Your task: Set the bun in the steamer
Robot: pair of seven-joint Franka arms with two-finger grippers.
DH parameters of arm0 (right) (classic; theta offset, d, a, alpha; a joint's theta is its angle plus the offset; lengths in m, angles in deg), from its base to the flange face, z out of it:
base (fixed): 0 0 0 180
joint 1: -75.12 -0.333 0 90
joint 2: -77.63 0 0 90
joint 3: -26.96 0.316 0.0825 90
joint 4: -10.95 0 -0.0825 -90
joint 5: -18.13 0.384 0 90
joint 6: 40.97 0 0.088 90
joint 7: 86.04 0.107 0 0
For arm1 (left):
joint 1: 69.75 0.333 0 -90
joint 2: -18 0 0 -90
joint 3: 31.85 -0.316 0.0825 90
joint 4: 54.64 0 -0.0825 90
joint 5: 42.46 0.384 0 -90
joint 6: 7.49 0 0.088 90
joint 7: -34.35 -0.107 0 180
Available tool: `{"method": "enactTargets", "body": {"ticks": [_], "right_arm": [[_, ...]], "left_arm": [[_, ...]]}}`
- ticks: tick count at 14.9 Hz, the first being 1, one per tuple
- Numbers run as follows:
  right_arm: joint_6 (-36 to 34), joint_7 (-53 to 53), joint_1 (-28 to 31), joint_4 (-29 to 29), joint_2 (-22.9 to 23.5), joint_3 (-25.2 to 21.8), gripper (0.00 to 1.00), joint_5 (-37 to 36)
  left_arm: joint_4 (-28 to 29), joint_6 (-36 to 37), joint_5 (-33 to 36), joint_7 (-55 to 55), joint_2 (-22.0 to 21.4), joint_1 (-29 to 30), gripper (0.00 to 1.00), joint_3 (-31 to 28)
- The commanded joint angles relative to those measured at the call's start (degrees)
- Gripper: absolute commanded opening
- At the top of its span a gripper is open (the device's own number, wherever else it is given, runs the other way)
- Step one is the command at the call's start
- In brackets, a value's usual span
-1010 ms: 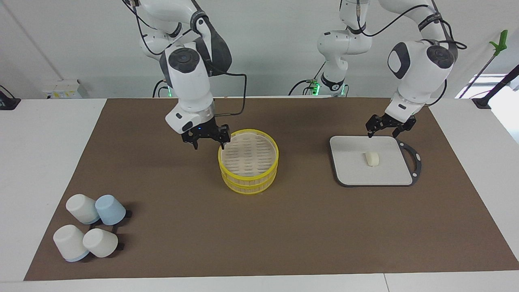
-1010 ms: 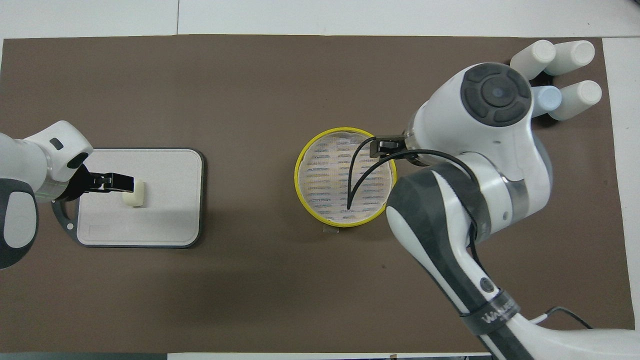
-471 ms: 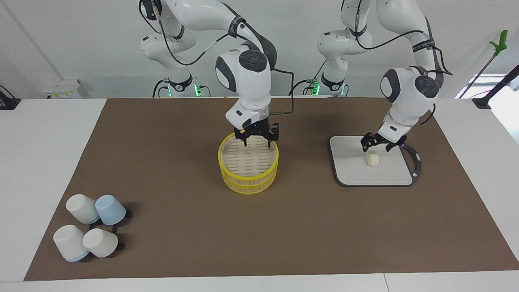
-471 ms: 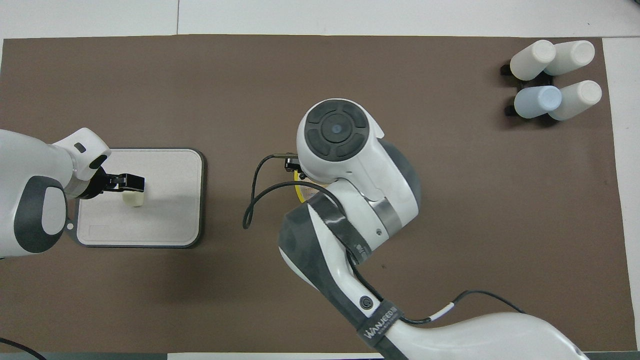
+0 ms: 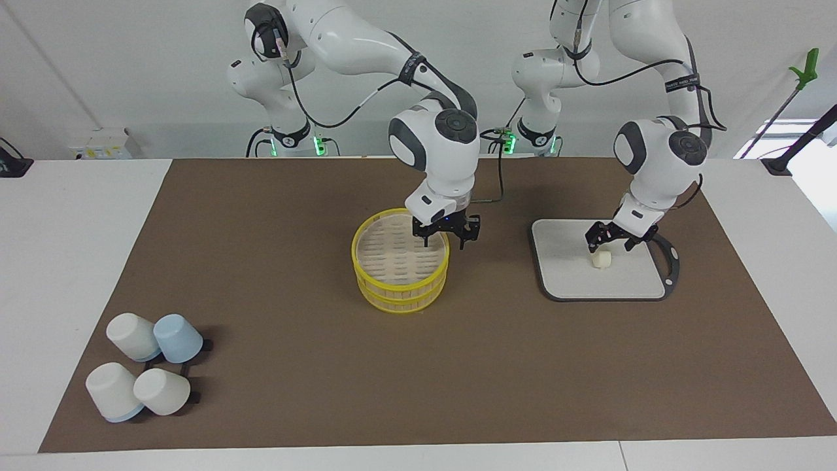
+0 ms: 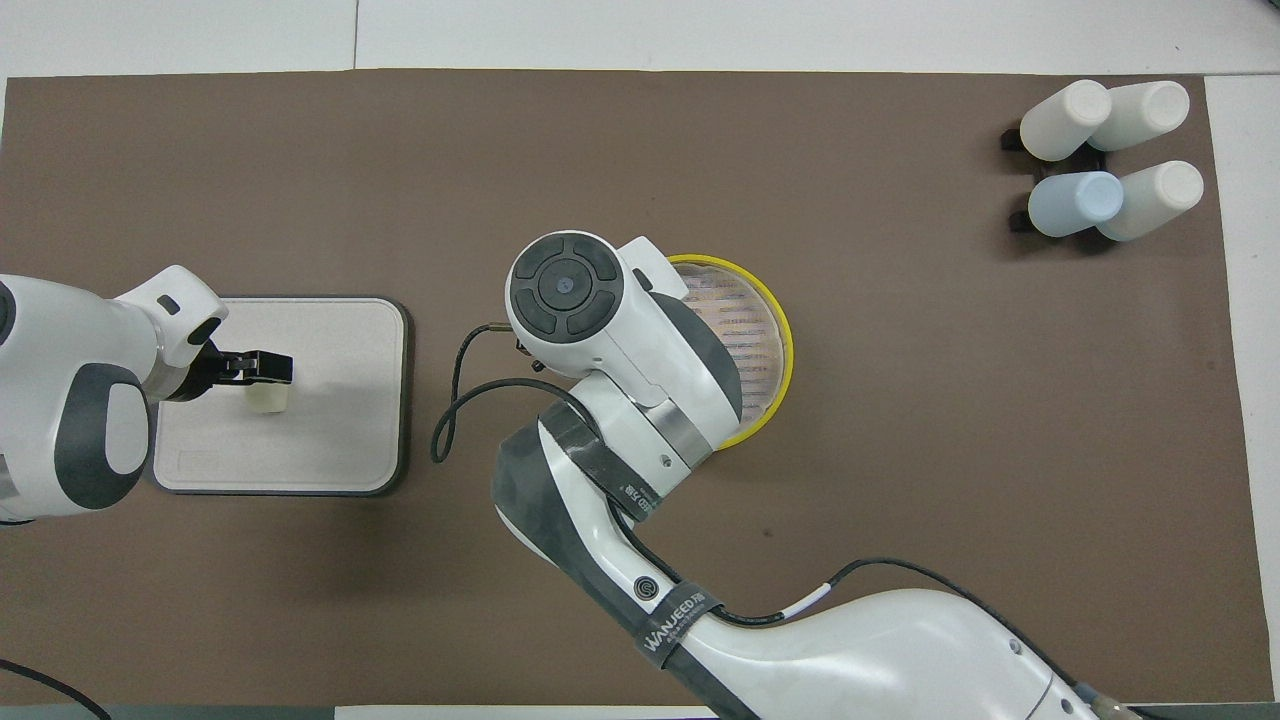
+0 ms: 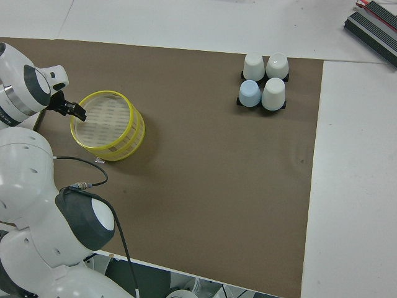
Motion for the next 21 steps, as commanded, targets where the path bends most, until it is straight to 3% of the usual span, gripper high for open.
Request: {"method": "enactTargets", "body": {"ticks": [1, 2, 3, 4, 6, 9, 11, 14, 17, 18, 21], "right_arm": [[1.3, 1.5, 0.0, 1.1, 0.8, -0.1, 0.83, -0.5], [1.6, 1.4, 0.2, 0.9, 0.8, -0.1, 0.79, -0.2], [2.1, 1.4, 0.4, 0.5, 0.8, -0.1, 0.7, -0.1], [2.2, 1.3, 0.6, 0.1, 0.8, 0.0, 0.41, -0.1], [2.3, 1.3, 0.4, -0.3, 0.8, 0.0, 0.0, 0.0], [0.9, 0.7, 0.3, -0.2, 0.5, 0.0, 0.0, -0.9], [-3.1, 0.4, -0.3, 0.8, 0.2, -0.1, 0.0, -1.1], [-8.3, 0.1, -0.1, 3.7, -0.5, -0.1, 0.0, -1.0], [-9.8, -6.3, 2.5, 5.2, -2.8, -0.1, 0.0, 0.4], [-9.8, -8.3, 4.2, 5.2, -3.2, 0.1, 0.0, 0.6], [-10.0, -15.0, 9.1, 4.7, -5.8, -0.3, 0.0, 0.6]], "left_arm": [[1.8, -2.2, 0.5, -0.6, 0.1, 0.4, 1.0, 0.0], [1.8, -2.4, 0.6, -0.6, 0.3, 0.4, 1.0, 0.0], [1.9, -2.6, 0.6, -0.6, 0.3, 0.4, 1.0, 0.0], [1.9, -2.6, 0.6, -0.6, 0.4, 0.4, 1.0, 0.0], [2.2, -2.7, 0.5, -0.5, 1.5, 0.3, 1.0, 0.0], [2.4, -3.9, 0.5, -0.6, 2.7, 0.3, 1.0, 0.0], [1.8, -3.6, 0.5, -0.5, 2.8, 0.3, 0.95, 0.0], [1.8, -3.4, 0.5, -0.4, 2.8, 0.3, 0.76, 0.0], [1.7, -2.9, 0.5, -0.2, 2.7, 0.3, 0.4, 0.1], [1.7, -2.6, 0.5, -0.2, 2.7, 0.2, 0.33, 0.1], [-1.6, 2.1, 0.5, 0.2, 2.7, -0.4, 0.32, 0.1]]}}
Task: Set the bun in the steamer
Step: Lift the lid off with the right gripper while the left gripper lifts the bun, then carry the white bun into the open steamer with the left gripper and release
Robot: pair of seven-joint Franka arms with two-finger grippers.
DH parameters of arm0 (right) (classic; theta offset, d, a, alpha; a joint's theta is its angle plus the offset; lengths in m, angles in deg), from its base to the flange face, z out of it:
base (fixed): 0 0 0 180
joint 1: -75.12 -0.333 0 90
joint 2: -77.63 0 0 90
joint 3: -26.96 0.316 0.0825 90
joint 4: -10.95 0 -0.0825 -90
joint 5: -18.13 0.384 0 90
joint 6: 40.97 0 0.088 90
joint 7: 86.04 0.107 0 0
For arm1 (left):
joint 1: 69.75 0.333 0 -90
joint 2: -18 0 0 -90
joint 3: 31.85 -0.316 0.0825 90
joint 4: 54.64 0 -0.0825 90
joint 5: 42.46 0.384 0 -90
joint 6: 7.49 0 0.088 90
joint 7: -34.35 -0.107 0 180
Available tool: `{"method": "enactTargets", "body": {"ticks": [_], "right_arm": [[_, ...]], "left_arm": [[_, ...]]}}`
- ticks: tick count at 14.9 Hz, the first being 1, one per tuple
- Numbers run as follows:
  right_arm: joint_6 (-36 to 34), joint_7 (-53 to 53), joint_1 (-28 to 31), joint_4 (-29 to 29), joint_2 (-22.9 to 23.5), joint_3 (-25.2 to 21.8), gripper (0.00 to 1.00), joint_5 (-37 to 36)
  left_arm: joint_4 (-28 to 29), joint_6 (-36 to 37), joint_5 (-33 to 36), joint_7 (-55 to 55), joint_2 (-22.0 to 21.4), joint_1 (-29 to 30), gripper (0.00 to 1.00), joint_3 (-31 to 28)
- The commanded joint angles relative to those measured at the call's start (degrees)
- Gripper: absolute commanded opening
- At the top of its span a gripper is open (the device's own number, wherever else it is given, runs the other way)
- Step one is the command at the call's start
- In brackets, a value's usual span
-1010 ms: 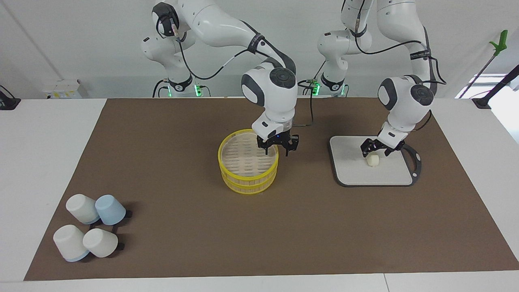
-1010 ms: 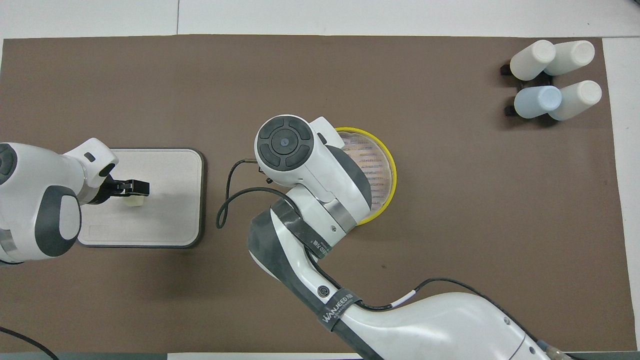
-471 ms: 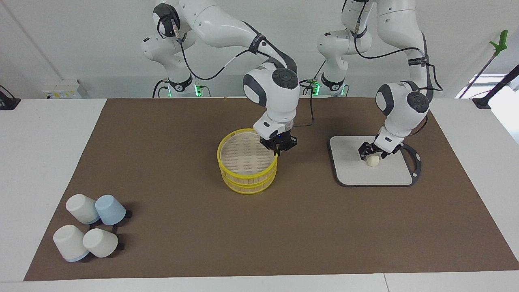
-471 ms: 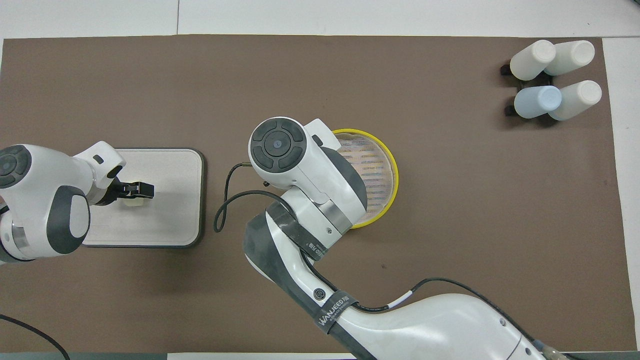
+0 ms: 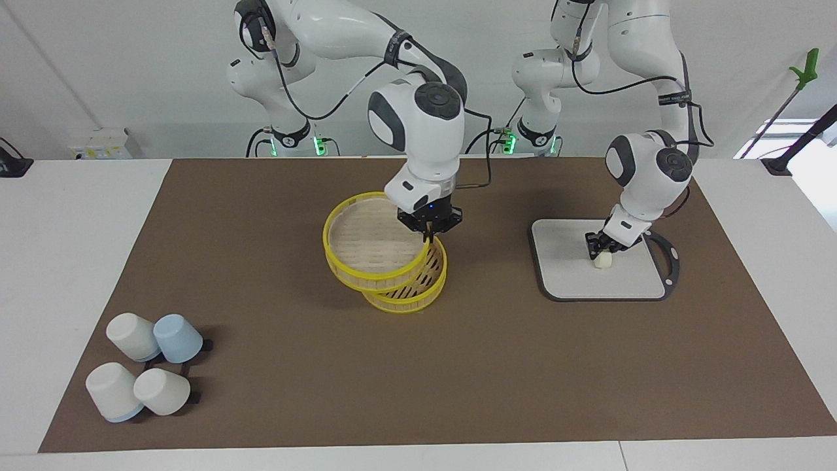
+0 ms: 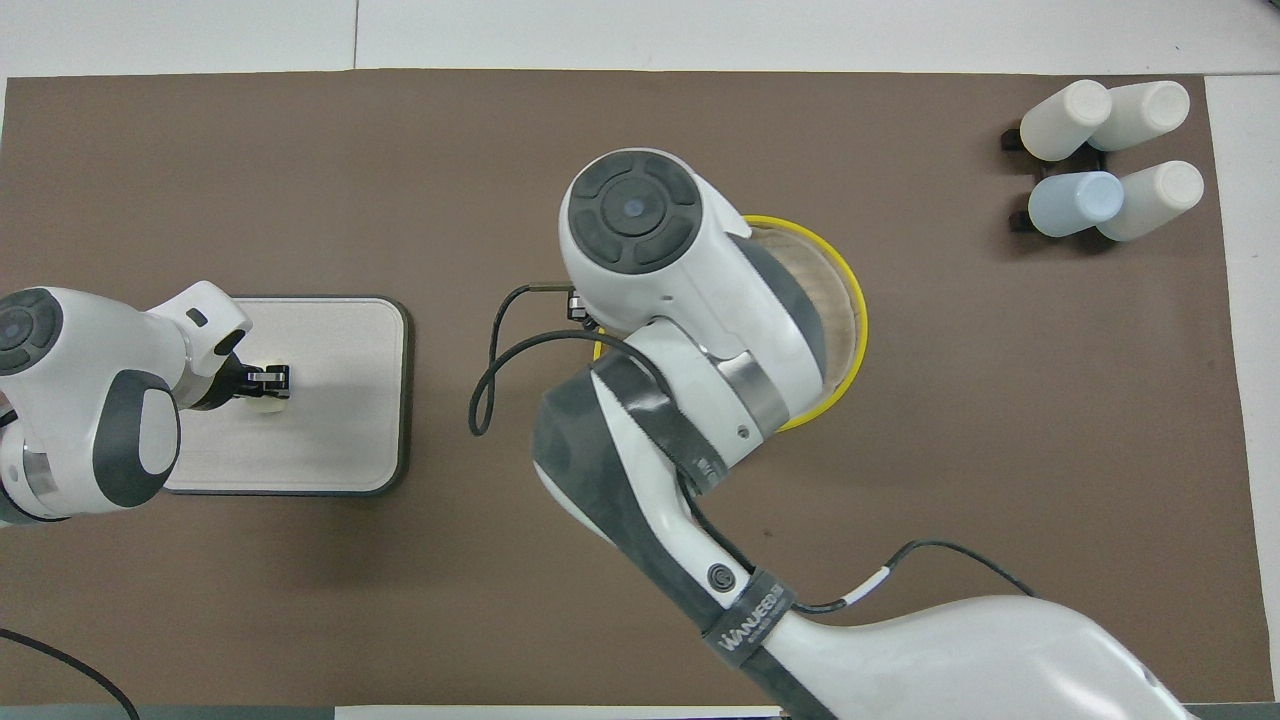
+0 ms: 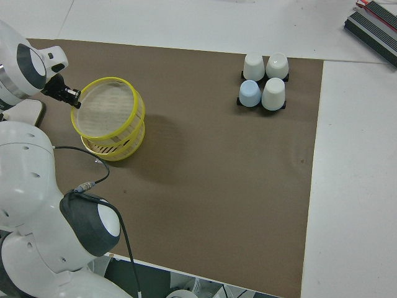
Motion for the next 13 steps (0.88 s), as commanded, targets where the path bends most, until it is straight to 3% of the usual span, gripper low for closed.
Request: {"method": "enactTargets", "body": {"ticks": [1, 4, 6, 9, 11, 13], "right_arm": [[-1.4, -5.8, 5.7, -0.6, -2.4, 0.1, 0.0, 0.2], [-2.6, -14.7, 12.6, -0.7, -3.5, 0.0, 0.0, -0.2], [-3.0, -21.9, 17.3, -0.7, -4.2, 0.1, 0.0, -0.2], [-2.2, -25.6, 21.5, -0.7, -4.3, 0.1, 0.0, 0.0], [-1.4, -25.8, 23.6, -1.7, -4.3, 0.1, 0.0, 0.2], [-1.2, -27.2, 24.6, -2.7, -4.7, 0.1, 0.0, 0.4]], "left_arm": [[-3.7, 5.9, 0.5, 0.5, -0.3, -0.4, 0.32, -0.1], [-9.0, 12.4, 0.5, 4.0, -0.4, -1.6, 0.32, 0.3], [-15.0, 18.9, 0.0, 11.2, -0.1, -5.4, 0.32, 0.3], [-26.3, 28.5, -2.2, 24.5, 3.0, -13.1, 0.32, 0.4], [-31.6, 30.3, -4.4, 35.3, 5.0, -19.6, 0.33, 0.4], [-33.3, 29.5, -4.6, 44.1, 5.8, -26.5, 0.33, 0.4]]}}
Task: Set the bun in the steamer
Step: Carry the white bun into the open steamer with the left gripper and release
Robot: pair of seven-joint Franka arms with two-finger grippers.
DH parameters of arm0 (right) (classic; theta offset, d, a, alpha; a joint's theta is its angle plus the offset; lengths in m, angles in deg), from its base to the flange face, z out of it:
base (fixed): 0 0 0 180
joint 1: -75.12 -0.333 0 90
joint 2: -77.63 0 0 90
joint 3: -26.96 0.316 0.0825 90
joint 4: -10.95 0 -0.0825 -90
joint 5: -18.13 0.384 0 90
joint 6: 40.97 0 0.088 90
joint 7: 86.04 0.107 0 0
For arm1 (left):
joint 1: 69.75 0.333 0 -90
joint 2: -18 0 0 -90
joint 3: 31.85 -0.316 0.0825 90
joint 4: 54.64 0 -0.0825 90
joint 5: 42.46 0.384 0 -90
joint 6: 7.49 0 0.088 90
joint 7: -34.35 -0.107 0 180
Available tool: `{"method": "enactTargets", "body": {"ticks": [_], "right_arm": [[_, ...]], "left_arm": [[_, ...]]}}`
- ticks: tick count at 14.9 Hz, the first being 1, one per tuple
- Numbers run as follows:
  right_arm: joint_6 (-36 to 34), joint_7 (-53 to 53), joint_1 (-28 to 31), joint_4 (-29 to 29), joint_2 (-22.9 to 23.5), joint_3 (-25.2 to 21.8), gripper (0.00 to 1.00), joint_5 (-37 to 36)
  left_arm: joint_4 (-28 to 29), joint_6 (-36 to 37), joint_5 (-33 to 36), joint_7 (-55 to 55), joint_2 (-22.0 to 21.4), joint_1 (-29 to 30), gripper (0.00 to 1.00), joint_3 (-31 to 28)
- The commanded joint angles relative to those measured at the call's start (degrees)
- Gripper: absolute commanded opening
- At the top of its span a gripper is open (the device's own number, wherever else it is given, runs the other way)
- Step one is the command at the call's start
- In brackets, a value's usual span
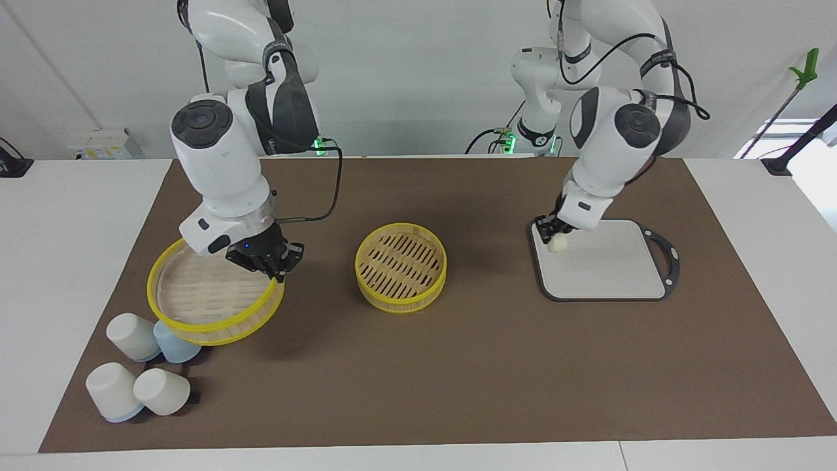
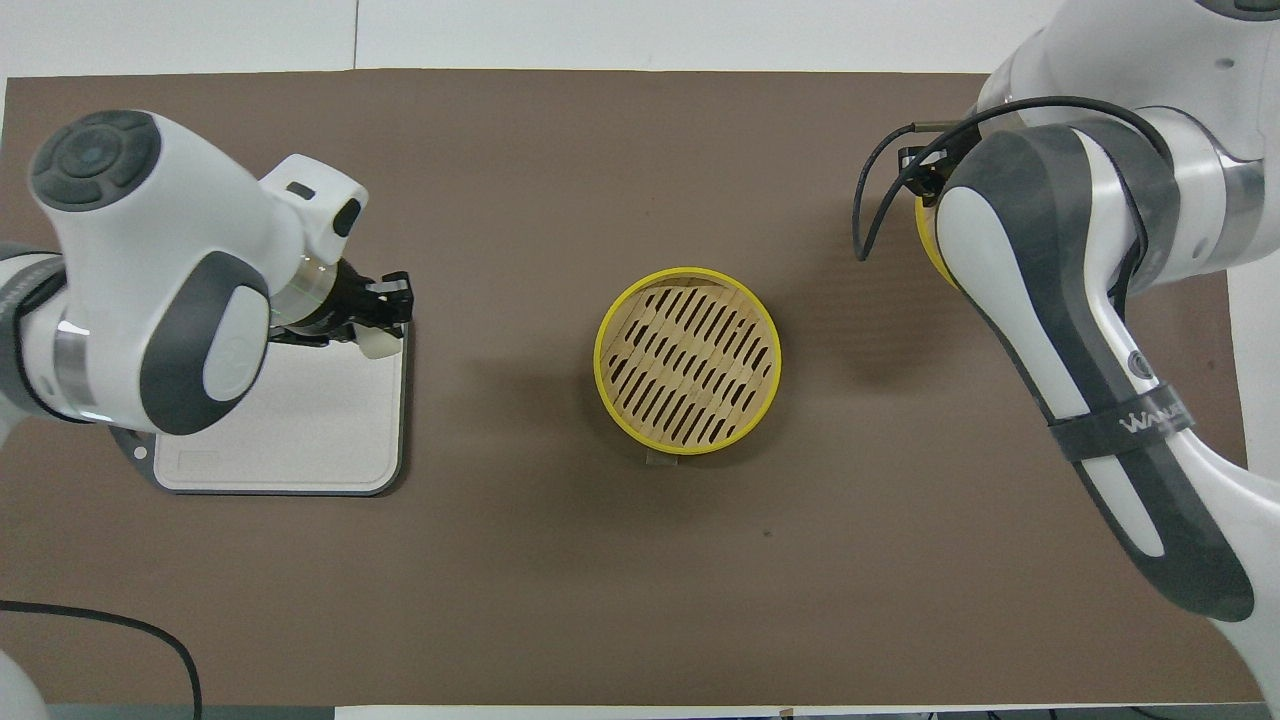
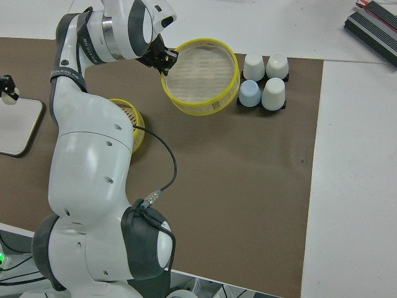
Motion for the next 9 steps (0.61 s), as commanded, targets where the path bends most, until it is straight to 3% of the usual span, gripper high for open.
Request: {"method": "enactTargets", "body": {"ticks": [1, 5, 7, 9], "right_arm": [[0.8, -2.7, 1.3, -3.0, -2.0, 0.7, 0.0, 0.5], [2.5, -2.8, 2.5, -5.5, -2.8, 0.8, 0.0, 0.7], [2.3, -2.8, 2.4, -5.7, -3.0, 0.8, 0.0, 0.8], [2.2, -2.7, 2.7, -5.7, -3.0, 0.8, 0.0, 1.6]], "left_arm": [[-5.3, 1.7, -1.2, 8.6, 4.0, -7.4, 0.33, -1.1], [-11.4, 0.7, -1.9, 17.5, 10.0, -14.7, 0.33, -1.1], [-18.8, -1.1, -1.4, 23.6, 19.1, -19.2, 0.33, -1.3], [-19.4, -5.1, -0.3, 24.6, 22.3, -21.3, 0.34, -1.1]]}}
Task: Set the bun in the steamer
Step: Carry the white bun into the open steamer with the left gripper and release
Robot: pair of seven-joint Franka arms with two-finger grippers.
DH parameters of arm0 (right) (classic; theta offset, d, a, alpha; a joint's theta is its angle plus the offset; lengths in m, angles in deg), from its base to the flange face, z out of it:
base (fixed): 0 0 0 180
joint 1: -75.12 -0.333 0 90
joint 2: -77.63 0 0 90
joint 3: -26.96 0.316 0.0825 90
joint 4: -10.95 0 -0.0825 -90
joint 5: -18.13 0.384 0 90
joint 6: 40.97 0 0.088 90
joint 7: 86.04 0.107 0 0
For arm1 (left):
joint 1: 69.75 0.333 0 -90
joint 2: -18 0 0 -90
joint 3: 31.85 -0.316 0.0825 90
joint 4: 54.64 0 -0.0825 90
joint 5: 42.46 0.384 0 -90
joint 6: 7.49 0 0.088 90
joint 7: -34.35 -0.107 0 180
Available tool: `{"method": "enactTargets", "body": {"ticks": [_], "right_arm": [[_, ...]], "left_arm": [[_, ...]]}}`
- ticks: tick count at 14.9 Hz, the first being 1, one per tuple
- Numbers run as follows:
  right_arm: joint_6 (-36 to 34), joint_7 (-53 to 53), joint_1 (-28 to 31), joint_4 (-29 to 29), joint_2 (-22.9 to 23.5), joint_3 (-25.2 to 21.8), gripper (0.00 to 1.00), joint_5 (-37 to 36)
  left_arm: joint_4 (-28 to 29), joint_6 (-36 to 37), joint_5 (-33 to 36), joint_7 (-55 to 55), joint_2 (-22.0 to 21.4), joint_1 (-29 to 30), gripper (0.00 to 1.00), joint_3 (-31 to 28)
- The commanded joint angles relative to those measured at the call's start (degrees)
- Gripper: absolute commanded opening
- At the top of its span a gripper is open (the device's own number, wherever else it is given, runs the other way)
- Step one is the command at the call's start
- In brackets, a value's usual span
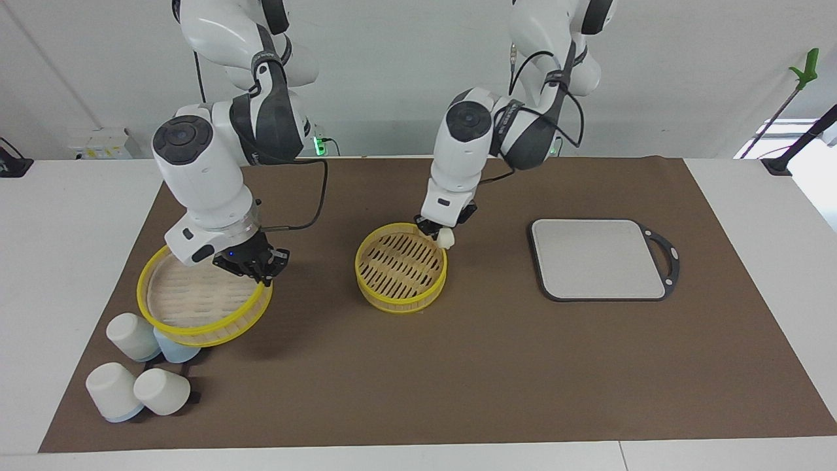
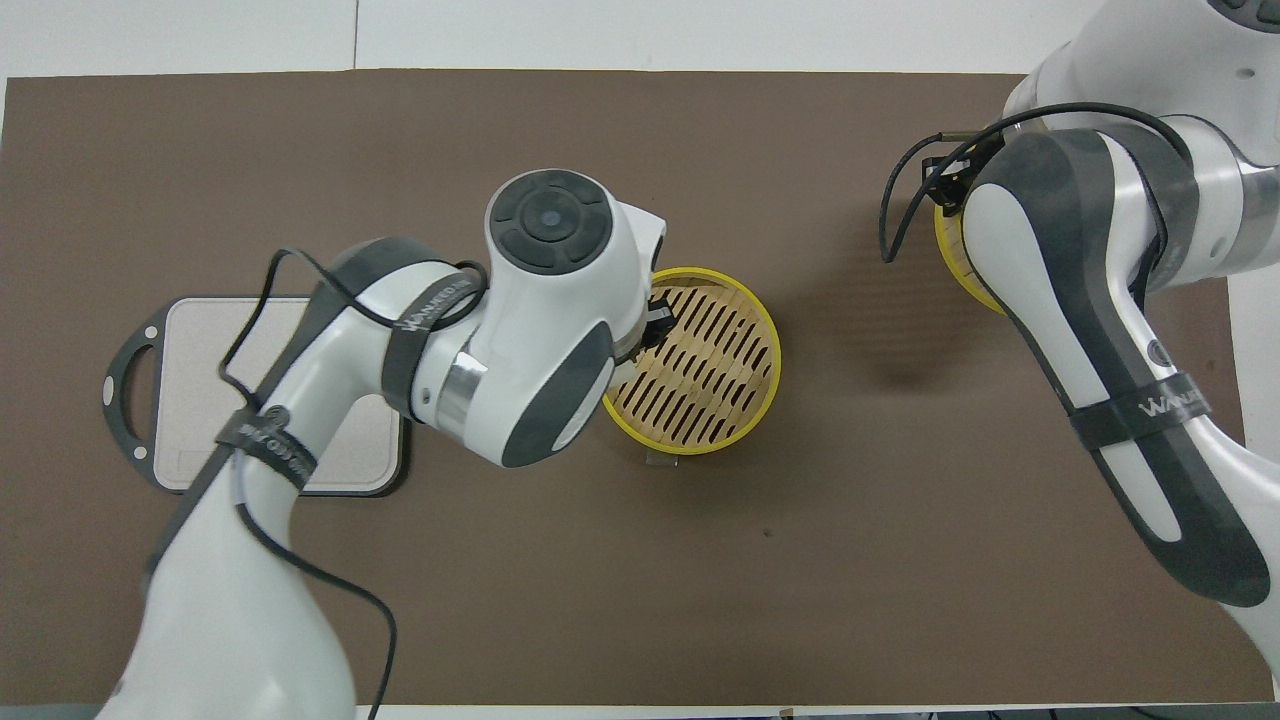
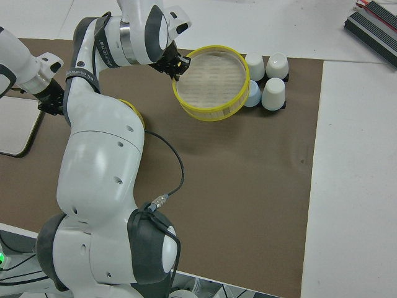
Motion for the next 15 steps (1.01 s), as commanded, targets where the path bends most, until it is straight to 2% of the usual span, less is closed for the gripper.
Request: {"method": "enactTargets", "body": {"ticks": [1, 4, 8, 10, 11, 12, 13, 15], "right_arm": [[1.0, -1.2, 1.5, -2.6, -2.4, 0.8, 0.0, 3.0], [0.9, -1.3, 2.1, -2.7, -2.4, 0.7, 0.0, 4.1], [1.0, -1.3, 2.1, -3.4, -2.7, 0.7, 0.0, 4.1], [1.4, -1.6, 2.1, -4.1, -2.9, 0.7, 0.0, 4.1], [1.5, -2.1, 2.0, -4.2, -3.0, 0.7, 0.0, 4.1], [1.6, -2.1, 2.0, -4.5, -3.0, 0.7, 0.0, 4.1], [1.7, -2.1, 2.0, -4.6, -3.2, 0.7, 0.0, 4.1], [2.0, -2.6, 2.1, -4.6, -3.2, 0.7, 0.0, 4.1]], "left_arm": [[-5.1, -4.0, 0.9, 1.9, 7.3, -3.6, 0.34, -1.2], [-4.2, -5.6, 3.2, 1.6, 7.9, -3.7, 0.34, -1.0], [-2.0, -10.3, 3.1, 1.6, 9.5, -5.5, 0.37, -1.0], [-1.5, -10.0, 2.6, 1.6, 9.8, -6.0, 0.39, -1.0], [-1.7, -9.3, 2.5, 1.6, 9.8, -6.0, 0.46, -1.0], [-1.7, -9.2, 2.5, 1.6, 9.8, -6.0, 0.79, -1.0], [-1.8, -9.2, 2.6, 1.7, 9.8, -6.0, 1.0, -1.0], [-2.3, -7.3, 2.5, 2.1, 9.3, -6.2, 1.0, -1.1]]}}
